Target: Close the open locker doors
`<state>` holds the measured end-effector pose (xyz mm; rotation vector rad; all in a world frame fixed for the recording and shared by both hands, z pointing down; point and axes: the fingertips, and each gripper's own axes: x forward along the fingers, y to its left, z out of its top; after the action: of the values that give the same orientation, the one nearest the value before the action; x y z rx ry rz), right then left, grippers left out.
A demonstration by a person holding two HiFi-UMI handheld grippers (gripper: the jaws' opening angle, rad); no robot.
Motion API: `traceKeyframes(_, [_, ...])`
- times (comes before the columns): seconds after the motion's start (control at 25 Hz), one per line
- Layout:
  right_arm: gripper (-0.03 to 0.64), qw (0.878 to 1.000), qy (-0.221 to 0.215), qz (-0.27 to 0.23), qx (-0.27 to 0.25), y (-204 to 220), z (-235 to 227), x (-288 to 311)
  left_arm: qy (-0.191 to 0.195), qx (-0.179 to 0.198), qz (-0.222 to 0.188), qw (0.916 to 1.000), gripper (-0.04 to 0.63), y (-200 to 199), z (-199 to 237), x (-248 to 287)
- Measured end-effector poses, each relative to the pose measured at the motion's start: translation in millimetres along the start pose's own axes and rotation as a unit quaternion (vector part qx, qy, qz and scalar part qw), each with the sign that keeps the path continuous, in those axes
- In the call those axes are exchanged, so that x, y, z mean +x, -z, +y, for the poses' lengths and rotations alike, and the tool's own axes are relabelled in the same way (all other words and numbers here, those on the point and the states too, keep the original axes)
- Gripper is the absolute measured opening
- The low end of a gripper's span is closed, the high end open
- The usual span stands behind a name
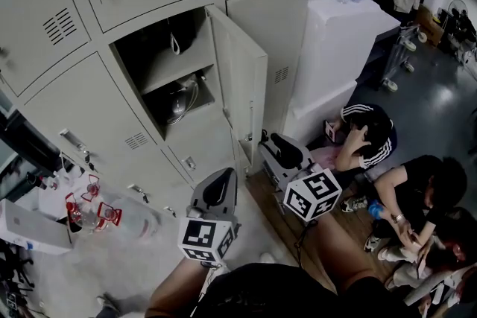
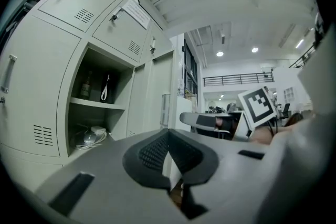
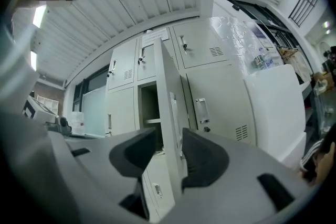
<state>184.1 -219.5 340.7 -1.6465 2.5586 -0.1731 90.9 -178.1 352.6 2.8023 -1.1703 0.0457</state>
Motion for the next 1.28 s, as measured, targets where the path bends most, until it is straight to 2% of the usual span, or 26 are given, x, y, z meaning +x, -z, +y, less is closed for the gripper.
traceKeyframes(0.36, [0.181,1.000,-0.029,0.001,-0.006,-12,2,25,-0.006,-0.006,0.003,1.0000,0.005,3,9,-4])
traceKeyframes(0.88, [0.150,0.999,-0.037,0.009,0.000,-7,9,42,-0.020,-0.022,0.000,0.9996,0.005,5,27,-8])
traceKeyframes(1.28, [0.156,0.998,-0.062,0.011,0.001,-2,39,57,-0.041,-0.030,-0.002,0.9987,0.005,6,48,-24])
